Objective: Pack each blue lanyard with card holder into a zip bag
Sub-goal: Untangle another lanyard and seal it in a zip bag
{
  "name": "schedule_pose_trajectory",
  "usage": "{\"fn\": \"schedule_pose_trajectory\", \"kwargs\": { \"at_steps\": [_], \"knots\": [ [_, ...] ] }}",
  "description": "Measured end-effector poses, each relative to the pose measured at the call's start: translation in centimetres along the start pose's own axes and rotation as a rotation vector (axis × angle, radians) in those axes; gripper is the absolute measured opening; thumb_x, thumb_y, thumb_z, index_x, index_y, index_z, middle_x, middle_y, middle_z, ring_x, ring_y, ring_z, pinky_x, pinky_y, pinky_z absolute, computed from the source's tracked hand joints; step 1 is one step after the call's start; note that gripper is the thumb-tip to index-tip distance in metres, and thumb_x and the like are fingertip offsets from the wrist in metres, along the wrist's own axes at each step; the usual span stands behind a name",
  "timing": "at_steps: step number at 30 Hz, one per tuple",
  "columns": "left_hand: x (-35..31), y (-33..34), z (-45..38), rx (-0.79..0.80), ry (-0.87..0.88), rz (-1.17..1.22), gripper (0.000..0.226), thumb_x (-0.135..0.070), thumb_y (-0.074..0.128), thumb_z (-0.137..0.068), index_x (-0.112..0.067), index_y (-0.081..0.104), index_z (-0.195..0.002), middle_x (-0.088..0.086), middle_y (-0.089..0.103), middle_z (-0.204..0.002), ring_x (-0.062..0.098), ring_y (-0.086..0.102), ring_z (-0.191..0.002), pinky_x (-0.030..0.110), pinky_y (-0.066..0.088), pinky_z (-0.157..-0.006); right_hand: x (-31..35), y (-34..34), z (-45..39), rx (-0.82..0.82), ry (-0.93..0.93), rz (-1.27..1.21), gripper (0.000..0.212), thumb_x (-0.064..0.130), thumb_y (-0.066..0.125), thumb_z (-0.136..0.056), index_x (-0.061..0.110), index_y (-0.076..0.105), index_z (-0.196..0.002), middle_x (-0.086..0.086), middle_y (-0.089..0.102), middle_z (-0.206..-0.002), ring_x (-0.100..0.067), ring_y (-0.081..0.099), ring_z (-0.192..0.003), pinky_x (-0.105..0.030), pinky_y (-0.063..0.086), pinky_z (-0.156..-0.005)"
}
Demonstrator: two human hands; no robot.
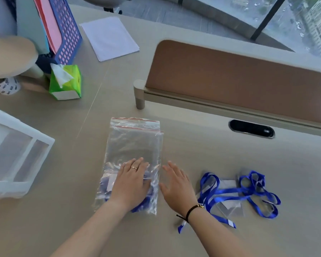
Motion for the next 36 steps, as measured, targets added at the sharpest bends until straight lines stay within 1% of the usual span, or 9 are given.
{"fn": "schedule_pose_trajectory", "kwargs": {
  "at_steps": [8, 11, 13, 19, 25, 30, 32, 34, 36],
  "knots": [
    [-11.8, 5.0, 2.7, 0.055, 0.056, 0.064, 0.045, -0.041, 0.045, -0.092, -0.028, 0.053, -0.134, -0.01, 0.054, -0.138, 0.021, 0.047, -0.128, 0.034, 0.037, -0.106, -11.9, -4.4, 9.2, -0.195, 0.192, -0.176, 0.045, 0.033, 0.056, -0.094, 0.03, 0.047, -0.138, 0.013, 0.04, -0.149, -0.012, 0.036, -0.139, -0.026, 0.032, -0.112],
    [-16.0, 7.4, 3.6, 0.089, 0.005, 0.105, 0.041, -0.042, 0.043, -0.094, -0.03, 0.052, -0.133, -0.011, 0.055, -0.134, 0.02, 0.047, -0.126, 0.035, 0.042, -0.1, -17.3, -6.0, 12.4, -0.245, 0.261, -0.207, 0.037, 0.03, 0.059, -0.092, 0.025, 0.055, -0.129, 0.009, 0.053, -0.13, -0.015, 0.047, -0.123, -0.021, 0.037, -0.097],
    [-18.4, 8.4, 4.2, 0.064, -0.041, 0.108, 0.04, -0.042, 0.047, -0.095, -0.03, 0.051, -0.133, -0.011, 0.053, -0.135, 0.018, 0.046, -0.126, 0.033, 0.042, -0.099, -20.6, -6.8, 14.1, -0.245, 0.3, -0.21, 0.036, 0.03, 0.059, -0.092, 0.024, 0.057, -0.127, 0.006, 0.056, -0.126, -0.017, 0.05, -0.119, -0.022, 0.037, -0.094],
    [-24.1, 11.3, 5.1, -0.024, -0.146, 0.045, 0.042, -0.039, 0.055, -0.093, -0.026, 0.053, -0.133, -0.005, 0.051, -0.138, 0.02, 0.042, -0.132, 0.029, 0.034, -0.106, -26.9, -7.9, 15.8, -0.111, 0.266, -0.158, 0.039, 0.034, 0.056, -0.091, 0.025, 0.056, -0.13, 0.003, 0.054, -0.125, -0.02, 0.051, -0.116, -0.028, 0.045, -0.093],
    [-26.2, 13.3, 5.6, -0.073, -0.303, 0.074, 0.046, -0.024, 0.061, -0.09, -0.022, 0.051, -0.135, 0.006, 0.043, -0.142, 0.026, 0.043, -0.129, 0.035, 0.045, -0.099, -27.9, -7.6, 16.1, 0.028, 0.09, -0.035, 0.044, 0.045, 0.06, -0.089, 0.025, 0.055, -0.127, 0.002, 0.052, -0.125, -0.02, 0.053, -0.115, -0.031, 0.048, -0.087],
    [-26.7, 14.1, 7.0, -0.004, -0.222, -0.122, 0.057, -0.005, 0.053, -0.086, -0.033, 0.052, -0.135, 0.008, 0.03, -0.156, 0.031, 0.027, -0.143, 0.038, 0.035, -0.11, -25.8, -5.9, 16.5, 0.103, -0.006, -0.041, 0.044, 0.044, 0.058, -0.089, 0.029, 0.052, -0.13, 0.003, 0.052, -0.121, -0.019, 0.053, -0.113, -0.03, 0.047, -0.088],
    [-26.4, 14.4, 7.1, 0.003, -0.192, -0.168, 0.047, -0.006, 0.056, -0.086, -0.034, 0.062, -0.123, 0.01, 0.032, -0.156, 0.032, 0.025, -0.145, 0.041, 0.034, -0.111, -24.9, -5.3, 16.2, 0.109, -0.02, -0.065, 0.043, 0.042, 0.057, -0.09, 0.032, 0.052, -0.131, 0.003, 0.052, -0.121, -0.019, 0.053, -0.113, -0.029, 0.045, -0.088],
    [-26.3, 14.3, 6.9, -0.02, -0.174, -0.178, 0.026, -0.011, 0.064, -0.085, -0.032, 0.07, -0.099, 0.011, 0.041, -0.151, 0.031, 0.029, -0.141, 0.042, 0.039, -0.106, -24.3, -4.6, 15.9, 0.114, -0.032, -0.056, 0.042, 0.041, 0.056, -0.09, 0.034, 0.053, -0.131, 0.002, 0.053, -0.118, -0.02, 0.054, -0.11, -0.029, 0.044, -0.088],
    [-26.3, 14.1, 6.4, -0.065, -0.146, -0.171, 0.013, -0.017, 0.07, -0.083, -0.029, 0.069, -0.08, 0.011, 0.048, -0.146, 0.03, 0.033, -0.137, 0.042, 0.042, -0.102, -24.0, -4.2, 15.6, 0.106, -0.035, -0.036, 0.038, 0.041, 0.054, -0.091, 0.033, 0.054, -0.128, 0.002, 0.054, -0.116, -0.021, 0.055, -0.107, -0.03, 0.046, -0.089]
  ]
}}
Point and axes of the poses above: each hand's wrist, its own z-axis away from the middle knuckle, its own y-axis out of the palm, x = y × z, the point moved 6 cm from there along -z, towards the middle knuckle
